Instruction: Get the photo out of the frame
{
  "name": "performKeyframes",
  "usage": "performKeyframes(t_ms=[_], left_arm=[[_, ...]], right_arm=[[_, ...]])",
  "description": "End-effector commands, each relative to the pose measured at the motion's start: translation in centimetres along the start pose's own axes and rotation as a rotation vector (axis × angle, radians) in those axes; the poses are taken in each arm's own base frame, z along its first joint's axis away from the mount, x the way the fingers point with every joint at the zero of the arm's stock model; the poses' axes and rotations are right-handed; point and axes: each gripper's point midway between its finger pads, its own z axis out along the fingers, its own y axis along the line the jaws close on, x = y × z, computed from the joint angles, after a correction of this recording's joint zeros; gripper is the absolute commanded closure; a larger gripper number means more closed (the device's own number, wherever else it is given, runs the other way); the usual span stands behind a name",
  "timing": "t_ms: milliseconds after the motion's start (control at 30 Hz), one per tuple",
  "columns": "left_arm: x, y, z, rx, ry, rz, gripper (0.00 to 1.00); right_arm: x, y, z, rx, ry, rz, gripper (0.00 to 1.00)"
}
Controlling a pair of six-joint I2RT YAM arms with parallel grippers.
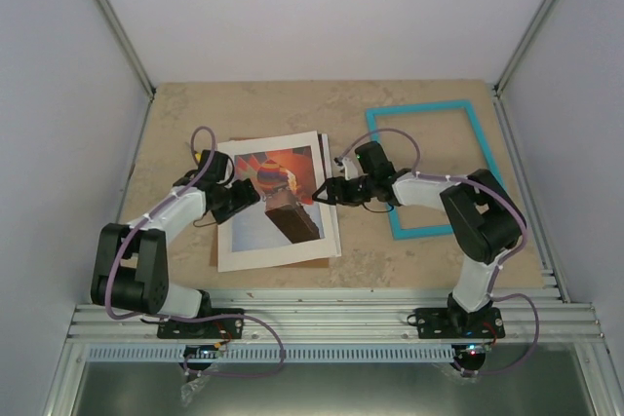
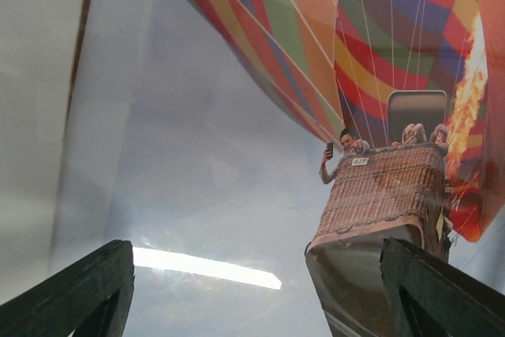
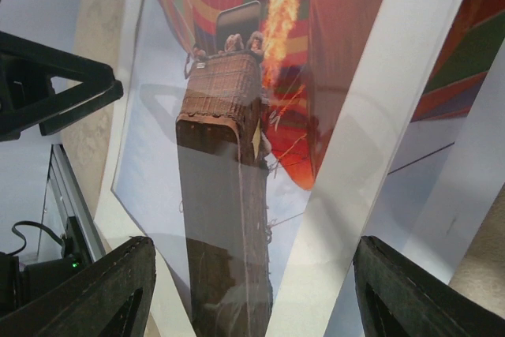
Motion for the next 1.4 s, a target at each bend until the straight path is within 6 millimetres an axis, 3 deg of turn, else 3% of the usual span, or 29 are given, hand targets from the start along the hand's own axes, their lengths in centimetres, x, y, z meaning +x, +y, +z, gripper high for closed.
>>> performKeyframes(t_ms=[0, 433, 667, 900, 1133, 1367], left_arm=[[1.0, 0.2, 0.9, 0.029, 0.036, -0.035, 0.13], [1.8, 0.1, 1.5, 0.056, 0.062, -0.049, 0.13], [1.4, -0.5, 0.9, 0.076, 0.049, -0.046, 0.13], [0.4, -1.7, -0.6, 0.078, 0.003, -0.015, 0.13], [0.7, -3.7, -1.4, 0.096, -0.015, 0.025, 0.12], [1.7, -5.8, -1.3, 0.076, -0.022, 0.095, 0.12]], right_arm=[[-0.5, 0.7, 0.8, -0.050, -0.008, 0.018, 0.33], [0.3, -0.9, 2.4, -0.045, 0.028, 0.088, 0.38], [-0.5, 1.4, 2.1, -0.116, 0.019, 0.044, 0.41], [-0.8, 2.9, 2.4, -0.146, 0.027, 0.023, 0.46], [-0.5, 4.1, 3.6, -0.149, 0.056, -0.003, 0.50], [-1.0, 2.0, 2.0, -0.023, 0.035, -0.035, 0.51]])
